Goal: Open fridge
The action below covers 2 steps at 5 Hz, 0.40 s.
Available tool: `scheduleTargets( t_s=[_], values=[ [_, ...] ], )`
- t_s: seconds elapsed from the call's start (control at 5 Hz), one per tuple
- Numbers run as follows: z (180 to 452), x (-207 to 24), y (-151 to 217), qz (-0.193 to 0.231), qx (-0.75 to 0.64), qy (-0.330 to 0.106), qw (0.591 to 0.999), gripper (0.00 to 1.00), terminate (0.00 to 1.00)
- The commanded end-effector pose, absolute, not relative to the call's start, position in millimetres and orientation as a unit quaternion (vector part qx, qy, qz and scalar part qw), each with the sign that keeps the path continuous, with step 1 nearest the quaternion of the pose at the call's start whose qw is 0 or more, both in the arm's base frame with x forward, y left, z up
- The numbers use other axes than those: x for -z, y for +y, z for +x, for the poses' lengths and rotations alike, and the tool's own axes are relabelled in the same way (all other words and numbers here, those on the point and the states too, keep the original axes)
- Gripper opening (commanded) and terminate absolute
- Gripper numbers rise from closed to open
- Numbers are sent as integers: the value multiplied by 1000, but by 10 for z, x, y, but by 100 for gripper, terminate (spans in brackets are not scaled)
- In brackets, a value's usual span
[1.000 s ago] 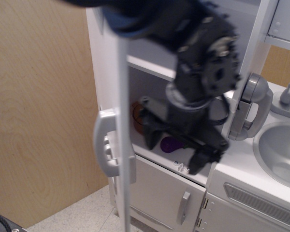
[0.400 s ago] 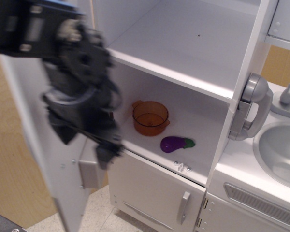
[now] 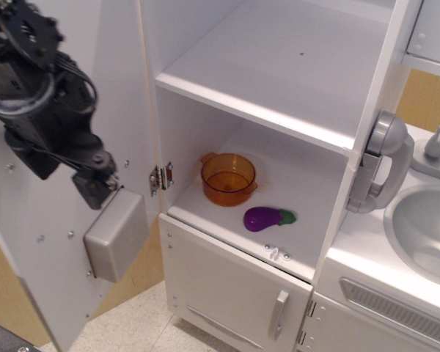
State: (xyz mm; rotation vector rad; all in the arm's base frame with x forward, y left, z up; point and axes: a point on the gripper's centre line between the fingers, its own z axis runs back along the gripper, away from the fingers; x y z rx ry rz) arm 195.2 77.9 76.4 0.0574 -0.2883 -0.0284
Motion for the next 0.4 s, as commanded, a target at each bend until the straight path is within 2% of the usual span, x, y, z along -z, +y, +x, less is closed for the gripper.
scheduleTargets(
  t_s=[0.0,0.2],
  values=[
    [2112,-920,1287,48,-9,-190,980,100,0],
    [2231,-905,1436,62,-30,-200,977,100,100]
  ],
)
